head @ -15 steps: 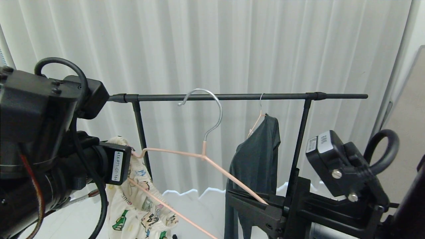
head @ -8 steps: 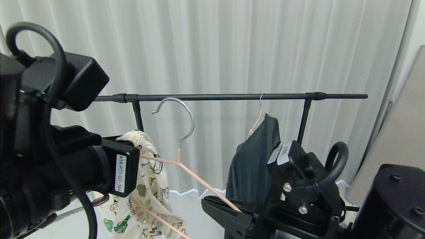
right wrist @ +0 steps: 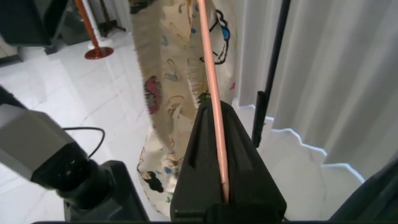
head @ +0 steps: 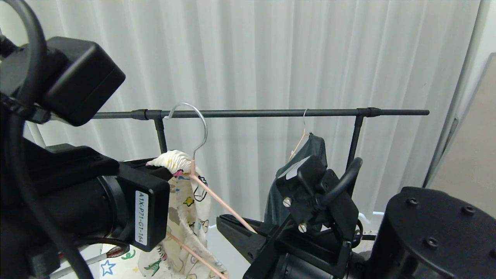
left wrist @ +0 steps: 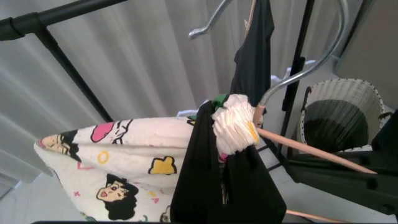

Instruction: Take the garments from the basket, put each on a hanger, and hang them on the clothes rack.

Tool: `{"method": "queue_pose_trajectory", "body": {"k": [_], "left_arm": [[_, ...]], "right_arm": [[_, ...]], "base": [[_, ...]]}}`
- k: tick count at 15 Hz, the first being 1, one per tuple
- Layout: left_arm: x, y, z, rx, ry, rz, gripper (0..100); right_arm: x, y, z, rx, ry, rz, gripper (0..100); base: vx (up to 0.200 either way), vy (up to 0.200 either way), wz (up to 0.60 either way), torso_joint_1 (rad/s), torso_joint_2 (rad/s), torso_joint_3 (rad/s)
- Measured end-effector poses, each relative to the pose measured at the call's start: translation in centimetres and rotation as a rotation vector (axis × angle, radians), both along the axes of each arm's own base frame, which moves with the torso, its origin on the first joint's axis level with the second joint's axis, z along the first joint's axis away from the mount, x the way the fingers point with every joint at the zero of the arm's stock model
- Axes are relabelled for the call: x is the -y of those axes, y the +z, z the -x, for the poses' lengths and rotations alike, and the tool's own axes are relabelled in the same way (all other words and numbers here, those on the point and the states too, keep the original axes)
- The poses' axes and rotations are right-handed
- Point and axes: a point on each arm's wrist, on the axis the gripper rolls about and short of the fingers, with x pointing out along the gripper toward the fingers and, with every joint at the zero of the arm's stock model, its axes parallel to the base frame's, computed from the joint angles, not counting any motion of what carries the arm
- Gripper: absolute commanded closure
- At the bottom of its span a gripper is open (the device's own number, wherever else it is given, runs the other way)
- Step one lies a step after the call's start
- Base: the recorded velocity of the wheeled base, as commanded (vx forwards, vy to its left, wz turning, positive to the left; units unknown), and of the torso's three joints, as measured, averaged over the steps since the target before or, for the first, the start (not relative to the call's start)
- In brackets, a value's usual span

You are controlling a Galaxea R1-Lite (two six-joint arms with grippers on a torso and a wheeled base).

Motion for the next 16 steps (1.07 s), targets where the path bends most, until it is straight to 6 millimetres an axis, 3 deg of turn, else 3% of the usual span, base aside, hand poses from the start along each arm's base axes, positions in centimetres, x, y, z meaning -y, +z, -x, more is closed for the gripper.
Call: {"method": "queue_pose_trajectory", "body": {"k": [7,14,15,16], "left_arm": [[-0.2,0.2,-0.3,0.02,0.027,0.032,100],[-0.4,-1.1,-0.5,0.018,0.08,-0.021,100],[-0.3,-1.2,-0.3,0.02,0.066,-0.018,0],[-0.1,-1.2,-0.1,0.022,0.055,-0.015,0]], "right_arm": [[0.4,0.9,-0.2,0.017,-0.062,-0.042,100],[1.0,1.8,-0.2,0.05,-0.102,-0.054,100],[1.0,1.8,-0.2,0.053,-0.102,-0.055,100],[1.1,1.9,-0.2,0.055,-0.102,-0.059,100]], "base": [[0.0,0.0,0.0,0.0,0.0,0.0],[0.0,0.0,0.0,0.0,0.0,0.0],[0.0,0.0,0.0,0.0,0.0,0.0],[0.0,0.0,0.0,0.0,0.0,0.0]]}}
